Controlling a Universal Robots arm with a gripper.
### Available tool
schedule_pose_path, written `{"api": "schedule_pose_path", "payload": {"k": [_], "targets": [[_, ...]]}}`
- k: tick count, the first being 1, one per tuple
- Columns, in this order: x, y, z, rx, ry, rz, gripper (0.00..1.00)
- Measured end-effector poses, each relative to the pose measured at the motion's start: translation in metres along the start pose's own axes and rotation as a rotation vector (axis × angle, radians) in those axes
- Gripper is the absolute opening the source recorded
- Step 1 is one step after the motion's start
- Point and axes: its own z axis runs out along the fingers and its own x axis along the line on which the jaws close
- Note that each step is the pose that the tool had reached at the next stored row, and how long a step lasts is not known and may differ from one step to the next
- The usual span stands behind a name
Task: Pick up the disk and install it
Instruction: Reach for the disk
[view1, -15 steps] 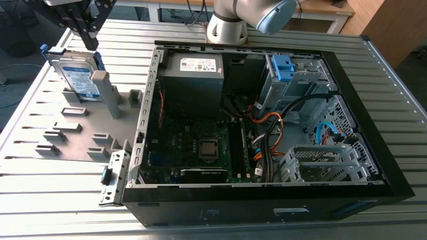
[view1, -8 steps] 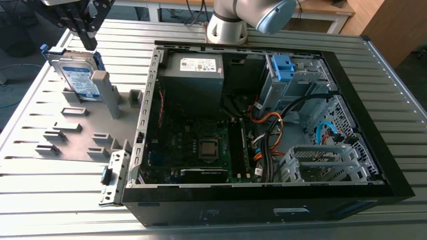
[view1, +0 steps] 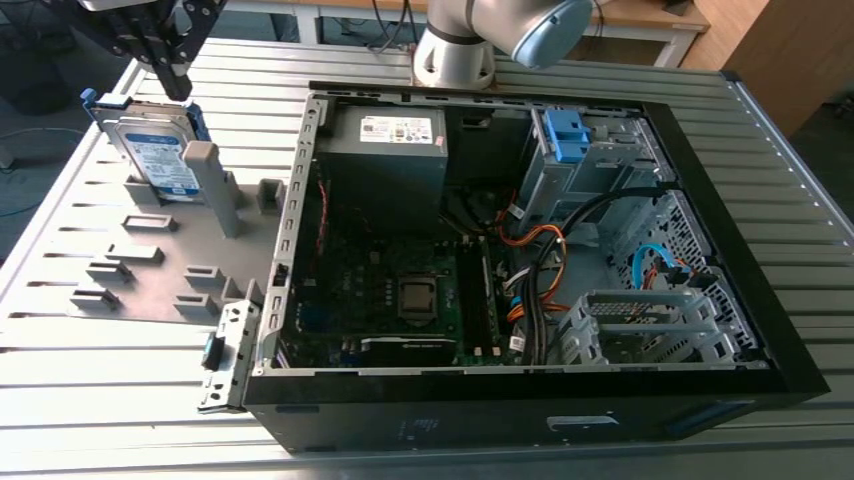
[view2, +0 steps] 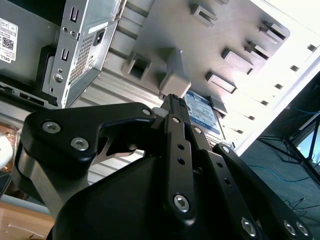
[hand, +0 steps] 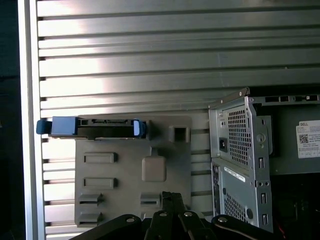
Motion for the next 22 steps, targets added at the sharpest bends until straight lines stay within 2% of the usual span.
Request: {"api": "schedule_pose_path", "payload": {"k": [22], "targets": [[0.0054,-0.0004,-0.0001,0.0000,0.0000,0.000,0.11]]}}
